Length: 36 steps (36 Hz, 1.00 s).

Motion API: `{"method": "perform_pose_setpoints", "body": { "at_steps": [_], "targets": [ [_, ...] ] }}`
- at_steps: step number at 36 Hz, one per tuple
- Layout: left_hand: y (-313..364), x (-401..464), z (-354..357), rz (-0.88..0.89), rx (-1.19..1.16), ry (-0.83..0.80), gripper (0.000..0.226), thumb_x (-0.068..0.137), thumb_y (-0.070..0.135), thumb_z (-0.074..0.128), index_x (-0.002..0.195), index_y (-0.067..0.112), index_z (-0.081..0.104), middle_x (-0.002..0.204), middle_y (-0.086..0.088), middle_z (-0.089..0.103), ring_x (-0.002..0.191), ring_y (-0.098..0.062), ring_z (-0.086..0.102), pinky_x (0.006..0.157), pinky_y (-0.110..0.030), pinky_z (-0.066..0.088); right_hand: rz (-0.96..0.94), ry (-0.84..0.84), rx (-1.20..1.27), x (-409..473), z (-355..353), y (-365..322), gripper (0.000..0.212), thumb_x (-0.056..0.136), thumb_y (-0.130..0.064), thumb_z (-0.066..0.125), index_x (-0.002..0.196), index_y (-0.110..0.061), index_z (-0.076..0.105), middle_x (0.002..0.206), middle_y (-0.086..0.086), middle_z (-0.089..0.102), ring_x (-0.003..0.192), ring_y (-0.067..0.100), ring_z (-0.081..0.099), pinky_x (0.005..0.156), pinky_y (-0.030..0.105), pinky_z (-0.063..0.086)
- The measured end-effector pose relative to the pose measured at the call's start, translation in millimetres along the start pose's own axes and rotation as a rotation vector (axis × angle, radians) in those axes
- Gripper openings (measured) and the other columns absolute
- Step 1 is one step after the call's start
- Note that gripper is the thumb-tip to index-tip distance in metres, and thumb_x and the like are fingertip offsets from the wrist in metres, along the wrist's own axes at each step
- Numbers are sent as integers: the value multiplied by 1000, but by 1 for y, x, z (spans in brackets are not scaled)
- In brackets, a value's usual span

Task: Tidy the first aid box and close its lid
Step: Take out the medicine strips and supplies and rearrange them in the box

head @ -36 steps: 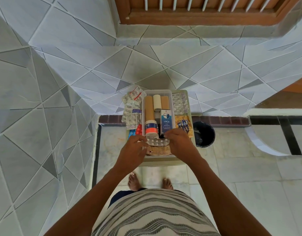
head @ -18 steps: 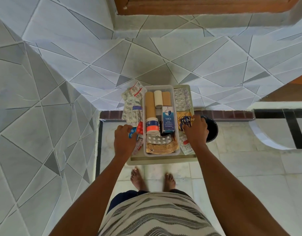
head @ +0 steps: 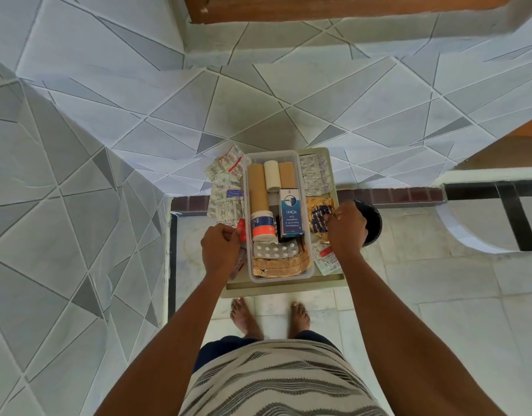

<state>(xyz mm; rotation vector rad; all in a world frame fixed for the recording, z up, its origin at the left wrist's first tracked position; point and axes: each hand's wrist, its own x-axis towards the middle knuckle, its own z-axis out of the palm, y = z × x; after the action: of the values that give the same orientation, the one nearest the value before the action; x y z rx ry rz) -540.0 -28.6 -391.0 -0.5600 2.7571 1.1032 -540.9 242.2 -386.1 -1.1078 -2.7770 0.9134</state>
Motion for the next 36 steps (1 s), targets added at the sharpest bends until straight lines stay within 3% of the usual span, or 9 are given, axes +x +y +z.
{"method": "perform_pose_setpoints", "body": {
  "at_steps": [6, 10, 13, 18, 24, 33, 36],
  "targets": [
    [1, 0, -1, -39, -47, -5, 29, 88, 44, 68, 84, 15, 70, 80, 2, 68, 74, -13, 64, 68, -21, 44, -182, -40, 20, 1, -1, 5, 39, 93, -11, 57, 119, -36, 46, 103, 4, 61, 81, 26, 64, 65, 48, 59],
    [5, -2, -4, -44, -67, 8, 29, 88, 44, 69, 83, 15, 70, 79, 3, 67, 73, -12, 63, 70, -23, 46, -335, -119, -124, 1, -3, 11, 46, 95, -10, 53, 133, -37, 47, 111, 10, 50, 84, 31, 63, 67, 43, 58],
    [7, -2, -4, -53, -74, 6, 26, 88, 42, 70, 84, 16, 71, 80, 2, 69, 74, -12, 64, 73, -26, 50, -347, -165, -177, 4, -4, 12, 40, 93, -12, 59, 130, -27, 54, 113, 11, 49, 89, 33, 63, 71, 40, 55],
    [13, -3, -5, -91, -72, 2, 14, 91, 28, 68, 86, 14, 70, 83, -2, 70, 78, -17, 66, 77, -27, 51, -344, -122, -161, 5, -9, 11, 27, 91, -6, 62, 116, -15, 60, 115, 12, 50, 98, 33, 58, 75, 45, 57],
    [13, -7, -10, -200, -133, -49, 16, 93, 18, 63, 81, 11, 71, 79, -4, 70, 78, -22, 69, 77, -32, 55, -291, -127, -47, 1, -18, 11, 12, 90, -8, 69, 102, -11, 66, 116, 8, 55, 110, 30, 52, 87, 47, 51],
    [12, -22, -36, -278, -263, 35, 17, 95, 17, 63, 102, 5, 73, 98, -12, 72, 88, -22, 66, 86, -36, 54, -343, 32, 189, -42, -41, 4, 8, 94, -5, 62, 92, -12, 61, 90, 3, 63, 88, 21, 57, 76, 43, 53],
    [16, -32, -48, -256, -324, 56, 18, 96, 19, 63, 101, 5, 72, 96, -11, 72, 83, -18, 63, 73, -27, 52, -382, 140, 254, -62, -50, -1, 6, 94, -3, 61, 95, -8, 61, 91, 5, 63, 89, 21, 55, 76, 38, 51]
  ]
}}
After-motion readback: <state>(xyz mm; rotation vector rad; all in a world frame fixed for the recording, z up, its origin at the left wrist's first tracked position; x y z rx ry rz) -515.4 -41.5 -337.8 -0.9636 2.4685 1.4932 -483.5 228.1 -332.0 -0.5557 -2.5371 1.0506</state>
